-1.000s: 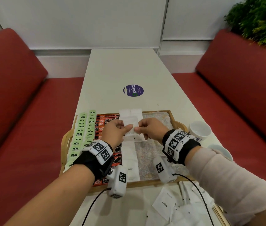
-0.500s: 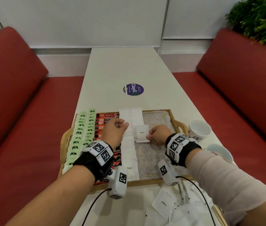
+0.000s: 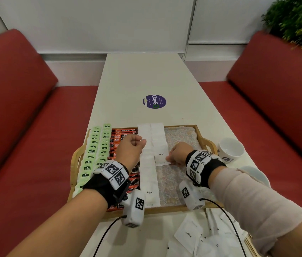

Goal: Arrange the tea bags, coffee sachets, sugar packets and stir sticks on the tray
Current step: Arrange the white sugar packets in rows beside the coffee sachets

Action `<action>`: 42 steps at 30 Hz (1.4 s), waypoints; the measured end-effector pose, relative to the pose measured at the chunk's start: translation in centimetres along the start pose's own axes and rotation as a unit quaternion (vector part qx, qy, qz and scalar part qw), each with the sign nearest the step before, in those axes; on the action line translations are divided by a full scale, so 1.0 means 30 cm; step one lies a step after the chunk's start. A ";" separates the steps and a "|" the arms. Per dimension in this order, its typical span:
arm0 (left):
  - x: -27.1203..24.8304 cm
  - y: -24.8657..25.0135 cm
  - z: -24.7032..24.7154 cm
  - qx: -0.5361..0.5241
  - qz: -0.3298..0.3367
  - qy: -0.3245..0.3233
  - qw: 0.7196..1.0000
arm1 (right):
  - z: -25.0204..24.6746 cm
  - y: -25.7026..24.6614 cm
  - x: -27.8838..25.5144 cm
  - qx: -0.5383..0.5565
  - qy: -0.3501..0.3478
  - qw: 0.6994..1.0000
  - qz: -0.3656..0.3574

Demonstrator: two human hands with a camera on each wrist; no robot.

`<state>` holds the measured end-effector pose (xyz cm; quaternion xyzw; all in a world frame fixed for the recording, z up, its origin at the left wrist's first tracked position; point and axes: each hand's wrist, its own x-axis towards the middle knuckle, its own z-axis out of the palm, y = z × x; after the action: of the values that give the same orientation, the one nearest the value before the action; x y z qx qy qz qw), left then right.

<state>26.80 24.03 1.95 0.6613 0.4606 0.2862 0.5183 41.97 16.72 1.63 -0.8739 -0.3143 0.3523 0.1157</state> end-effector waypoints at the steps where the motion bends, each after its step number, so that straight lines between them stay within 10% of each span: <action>1: 0.000 0.000 0.000 0.000 0.000 0.000 1.000 | 0.002 -0.002 0.004 -0.020 0.005 1.000 0.002; 42: -0.556 -0.013 0.107 0.075 0.001 -0.146 0.986 | 0.039 0.409 -0.570 0.072 0.023 0.995 -0.065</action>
<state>22.54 7.58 2.28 0.7337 0.3993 0.1513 0.5286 37.42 -3.60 4.86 -0.8489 -0.3416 0.3453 0.2085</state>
